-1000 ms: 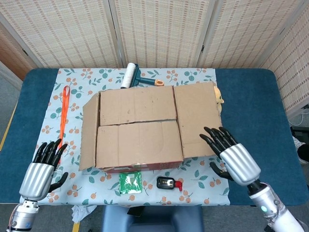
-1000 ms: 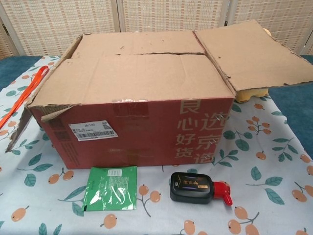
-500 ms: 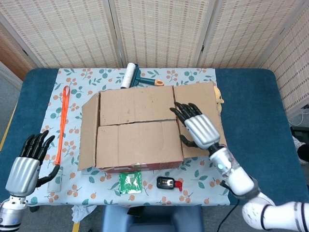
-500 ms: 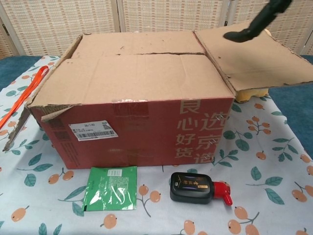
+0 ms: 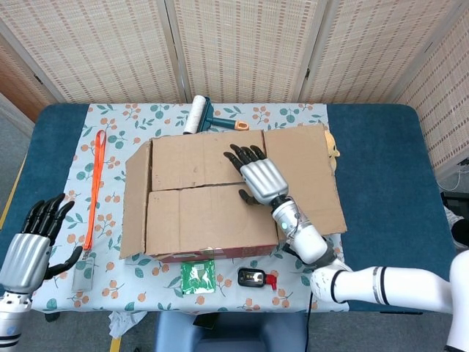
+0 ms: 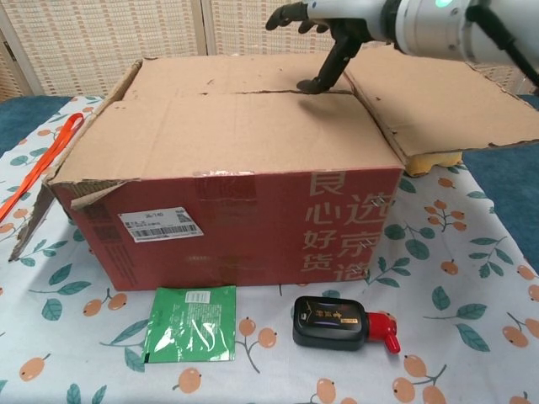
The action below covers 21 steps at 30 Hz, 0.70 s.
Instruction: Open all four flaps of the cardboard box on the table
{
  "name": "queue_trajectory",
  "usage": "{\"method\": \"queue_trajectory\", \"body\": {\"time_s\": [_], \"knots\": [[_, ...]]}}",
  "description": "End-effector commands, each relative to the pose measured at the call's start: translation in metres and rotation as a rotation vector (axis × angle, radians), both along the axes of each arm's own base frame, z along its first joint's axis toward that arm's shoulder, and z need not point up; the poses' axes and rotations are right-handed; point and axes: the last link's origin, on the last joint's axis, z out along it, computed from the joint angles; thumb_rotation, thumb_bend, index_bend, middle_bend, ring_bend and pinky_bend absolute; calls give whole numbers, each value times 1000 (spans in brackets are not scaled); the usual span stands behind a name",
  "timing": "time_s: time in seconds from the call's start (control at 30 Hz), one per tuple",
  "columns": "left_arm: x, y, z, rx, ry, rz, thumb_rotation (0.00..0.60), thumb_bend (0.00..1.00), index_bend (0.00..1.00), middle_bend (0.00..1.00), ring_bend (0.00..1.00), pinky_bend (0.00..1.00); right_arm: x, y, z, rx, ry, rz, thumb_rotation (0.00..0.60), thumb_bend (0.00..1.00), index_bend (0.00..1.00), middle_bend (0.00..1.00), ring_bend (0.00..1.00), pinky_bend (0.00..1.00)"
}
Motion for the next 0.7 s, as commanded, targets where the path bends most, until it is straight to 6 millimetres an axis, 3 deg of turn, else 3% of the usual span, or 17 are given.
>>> {"method": "queue_trajectory", "body": {"time_s": [0.03,0.3,0.7], "knots": [[-5,-1,5,0,-12,20,600,375,0,0,0,9,6,-4,-14,36,3,-18,600,458,0,0,0,0],[-13,2,16,6,-25,50,600,375,0,0,0,8,17,-16,-31,44,53,-18,600,458,0,0,0,0],[-16,6,27,22,-30,66,600,375,0,0,0,9,27,-36,-40,36,106,-53,600,458,0,0,0,0]]}}
